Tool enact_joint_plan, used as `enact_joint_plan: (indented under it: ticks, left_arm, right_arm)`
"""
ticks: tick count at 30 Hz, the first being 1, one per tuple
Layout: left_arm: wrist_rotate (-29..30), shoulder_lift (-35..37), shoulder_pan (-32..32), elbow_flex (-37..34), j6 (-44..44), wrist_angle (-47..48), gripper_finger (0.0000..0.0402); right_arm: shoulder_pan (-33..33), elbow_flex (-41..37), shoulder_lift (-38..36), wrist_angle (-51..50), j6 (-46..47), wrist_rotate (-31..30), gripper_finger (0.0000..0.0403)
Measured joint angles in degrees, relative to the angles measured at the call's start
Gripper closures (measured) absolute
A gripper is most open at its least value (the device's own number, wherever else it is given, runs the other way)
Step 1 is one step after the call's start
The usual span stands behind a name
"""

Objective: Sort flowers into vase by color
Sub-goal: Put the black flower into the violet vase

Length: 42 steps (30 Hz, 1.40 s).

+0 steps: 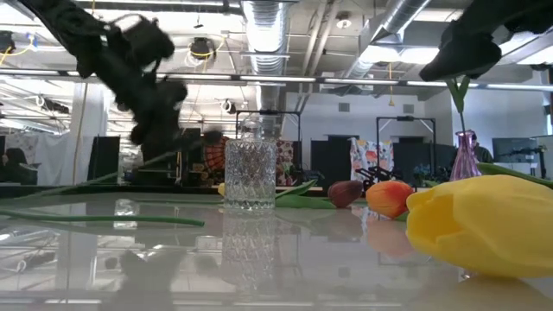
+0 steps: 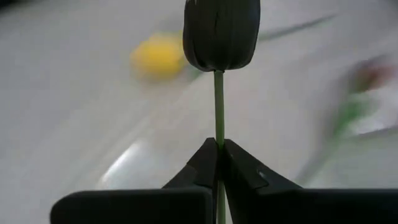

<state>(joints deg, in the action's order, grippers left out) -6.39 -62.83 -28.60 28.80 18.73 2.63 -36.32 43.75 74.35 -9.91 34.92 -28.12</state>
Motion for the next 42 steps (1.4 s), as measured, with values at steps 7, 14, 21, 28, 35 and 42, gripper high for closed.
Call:
enact_joint_plan:
  ticks: [7, 14, 21, 28, 35, 42]
  left_arm:
    - [-2.37, 1.1, 7.43, 0.04, -0.31, -23.7, 0.0401]
    - [-4.83, -3.82, 13.67, 0.09, -0.74, -47.91, 0.0401]
    - [-6.95, -8.32, 15.75, 1.37, -0.71, -64.63, 0.0401]
    - [-11.51, -8.61, 16.83, 6.1, 1.87, -63.19, 0.0401]
    - [-8.92, -8.59, 21.96, 8.62, -2.58, -59.87, 0.0401]
    - [-6.28, -15.71, 26.81, 12.83, -4.55, -58.67, 0.0401]
  right_arm:
    - [2.68, 0.02, 0.0, 1.15, -1.38, -3.45, 0.0077]
    - [11.14, 0.11, 0.0, 15.99, -14.11, -3.5, 0.0077]
    - [18.95, 0.11, 0.0, 30.8, -26.9, -2.82, 0.0077]
    - [25.36, 0.11, 0.0, 39.79, -29.25, 9.56, 0.0077]
    - [27.91, 0.45, 2.44, 45.25, -29.54, 12.77, 0.0077]
    - [27.55, 5.42, 11.53, 46.67, -31.03, 16.94, 0.0077]
